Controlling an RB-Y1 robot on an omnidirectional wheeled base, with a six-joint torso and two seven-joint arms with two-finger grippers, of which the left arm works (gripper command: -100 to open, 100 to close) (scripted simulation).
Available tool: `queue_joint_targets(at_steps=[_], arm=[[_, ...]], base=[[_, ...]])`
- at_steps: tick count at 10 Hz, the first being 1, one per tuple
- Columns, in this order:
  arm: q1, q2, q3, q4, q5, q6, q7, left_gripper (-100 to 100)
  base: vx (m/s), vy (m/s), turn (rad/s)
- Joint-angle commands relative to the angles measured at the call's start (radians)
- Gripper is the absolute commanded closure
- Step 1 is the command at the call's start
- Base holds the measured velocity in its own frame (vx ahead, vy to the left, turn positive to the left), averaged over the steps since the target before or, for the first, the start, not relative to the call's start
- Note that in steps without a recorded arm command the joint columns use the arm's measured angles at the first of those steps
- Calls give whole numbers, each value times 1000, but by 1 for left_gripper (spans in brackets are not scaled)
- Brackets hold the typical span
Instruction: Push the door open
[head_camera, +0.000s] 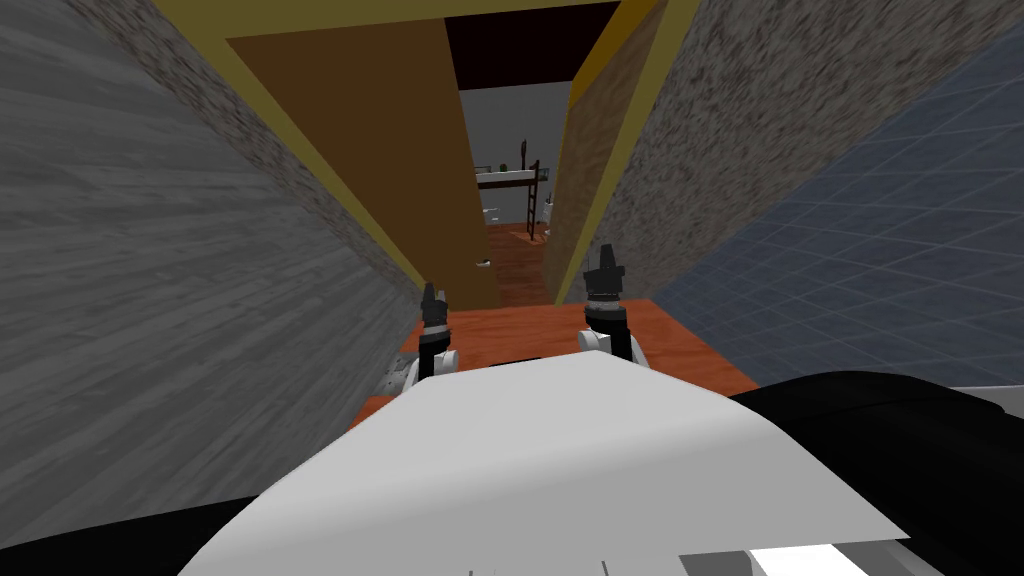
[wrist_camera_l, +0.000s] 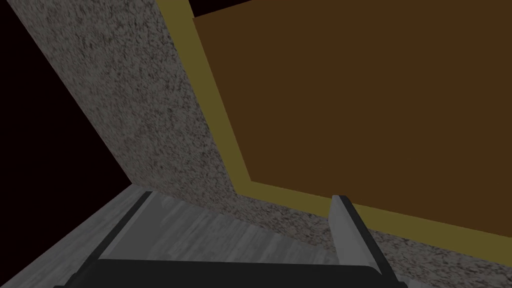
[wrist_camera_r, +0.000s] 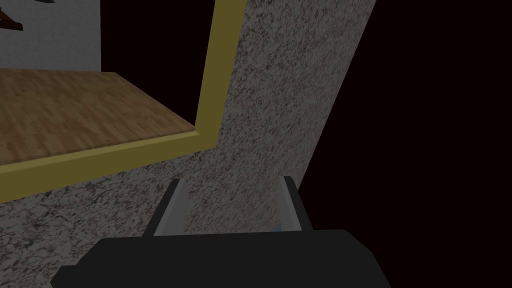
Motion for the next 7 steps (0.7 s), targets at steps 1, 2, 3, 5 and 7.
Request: queue_joint_targets(at_steps=[1,2,3,5,7], arm=[[-13,3,-6,43,1,-11,6,-100],[-24,6,-8,70,2,-16,9,-100],[-35,9,-11,100,3,-22,13,-100],[-57,14,-16,154,5,-32,21,-100],[-69,17,-18,187,6,-38,25,-100]], base=[[96,-16,9],[89,-1,20],[109,16,8],[104,-3,13],[75,-2,9]])
